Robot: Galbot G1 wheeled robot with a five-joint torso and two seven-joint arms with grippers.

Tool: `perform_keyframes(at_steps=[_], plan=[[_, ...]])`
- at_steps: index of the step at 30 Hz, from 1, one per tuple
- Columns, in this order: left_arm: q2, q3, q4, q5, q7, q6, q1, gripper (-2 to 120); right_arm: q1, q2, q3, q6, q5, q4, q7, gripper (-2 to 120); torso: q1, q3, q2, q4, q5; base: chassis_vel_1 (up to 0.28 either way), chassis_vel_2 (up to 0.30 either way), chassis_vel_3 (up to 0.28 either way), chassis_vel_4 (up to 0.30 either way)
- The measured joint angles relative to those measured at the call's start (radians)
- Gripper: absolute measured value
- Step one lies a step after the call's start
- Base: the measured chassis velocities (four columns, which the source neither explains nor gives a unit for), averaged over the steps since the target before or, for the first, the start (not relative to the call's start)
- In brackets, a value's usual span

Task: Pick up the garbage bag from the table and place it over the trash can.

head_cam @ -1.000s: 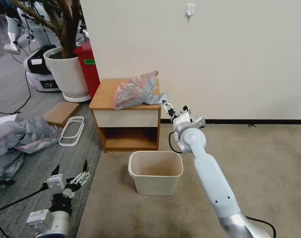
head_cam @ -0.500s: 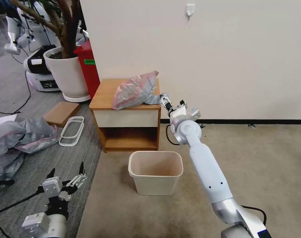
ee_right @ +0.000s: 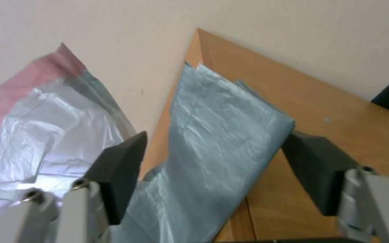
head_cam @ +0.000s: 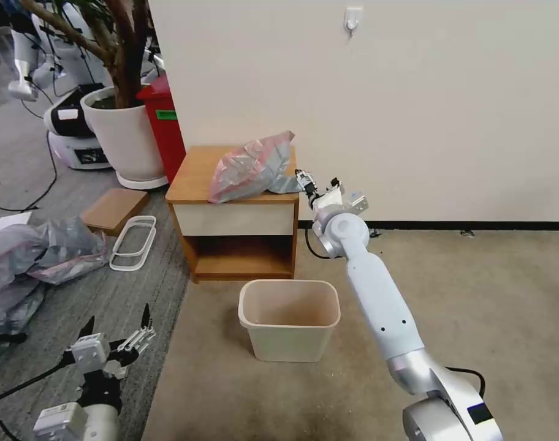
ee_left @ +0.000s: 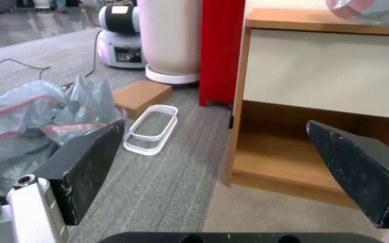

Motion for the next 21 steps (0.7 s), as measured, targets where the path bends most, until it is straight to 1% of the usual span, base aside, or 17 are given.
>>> perform_keyframes(at_steps=[2, 3, 4, 6, 8, 9, 13, 14, 17, 20, 21], plan=[[-0.002, 0.001, 0.0, 0.002, 0.0, 0.0, 0.0, 100, 0.0, 0.005, 0.0, 0.002, -0.001, -0.005, -0.003, 68, 0.0, 0.0, 0.0, 0.0, 0.0, 0.0, 0.0, 0.0, 0.0], [-0.004, 0.001, 0.0, 0.003, 0.0, -0.001, 0.0, 100, 0.0, 0.008, 0.0, 0.003, -0.002, -0.007, -0.004, 61, 0.0, 0.0, 0.0, 0.0, 0.0001, 0.0, 0.0, 0.0, 0.0], [-0.004, 0.001, 0.0, 0.003, 0.0, -0.001, 0.0, 100, 0.0, 0.008, 0.0, 0.003, -0.002, -0.007, -0.004, 61, 0.0, 0.0, 0.0, 0.0, 0.0001, 0.0, 0.0, 0.0, 0.0], [-0.006, 0.0, 0.0, 0.005, 0.0, -0.002, 0.002, 100, 0.001, 0.012, 0.0, 0.005, -0.003, -0.01, -0.006, 54, 0.0, 0.0, 0.0, 0.0, 0.0, 0.0, 0.0, 0.0, 0.0], [-0.007, -0.001, 0.0, 0.006, 0.0, -0.004, 0.005, 100, 0.005, 0.016, 0.0, 0.008, -0.004, -0.014, -0.007, 44, 0.0, 0.0, 0.0, 0.0001, 0.0, 0.0, 0.0, 0.0, 0.0], [-0.007, -0.001, 0.0, 0.006, 0.0, -0.004, 0.005, 100, 0.005, 0.016, 0.0, 0.008, -0.004, -0.014, -0.007, 44, 0.0, 0.0, 0.0, 0.0001, 0.0, 0.0, 0.0, 0.0, 0.0], [-0.01, -0.003, 0.0, 0.008, 0.0, -0.008, 0.007, 100, 0.009, 0.02, 0.001, 0.015, -0.007, -0.017, -0.011, 26, 0.0, 0.0, 0.0, 0.0, 0.0, 0.0, 0.0, 0.0, 0.0], [-0.01, -0.003, 0.0, 0.008, 0.0, -0.008, 0.007, 100, 0.009, 0.02, 0.001, 0.015, -0.007, -0.017, -0.011, 26, 0.0, 0.0, 0.0, 0.0, 0.0, 0.0, 0.0, 0.0, 0.0], [-0.011, -0.001, 0.005, 0.018, 0.0, -0.01, 0.007, 100, 0.009, 0.02, 0.002, 0.02, -0.01, -0.019, -0.014, 11, 0.0, 0.0, 0.0, 0.0, 0.0, 0.0, 0.0, 0.0, 0.0], [-0.013, 0.002, 0.007, 0.022, 0.0, -0.012, 0.006, 100, 0.007, 0.019, 0.002, 0.023, -0.014, -0.02, -0.016, 8, 0.0, 0.0, 0.0, 0.0, 0.0001, 0.0, 0.0, 0.0, 0.0], [-0.014, 0.003, 0.008, 0.024, 0.0, -0.013, 0.006, 100, 0.005, 0.017, 0.003, 0.025, -0.018, -0.02, -0.018, 3, 0.0, 0.0, 0.0, 0.0, 0.0, 0.0, 0.0, 0.0, 0.0]])
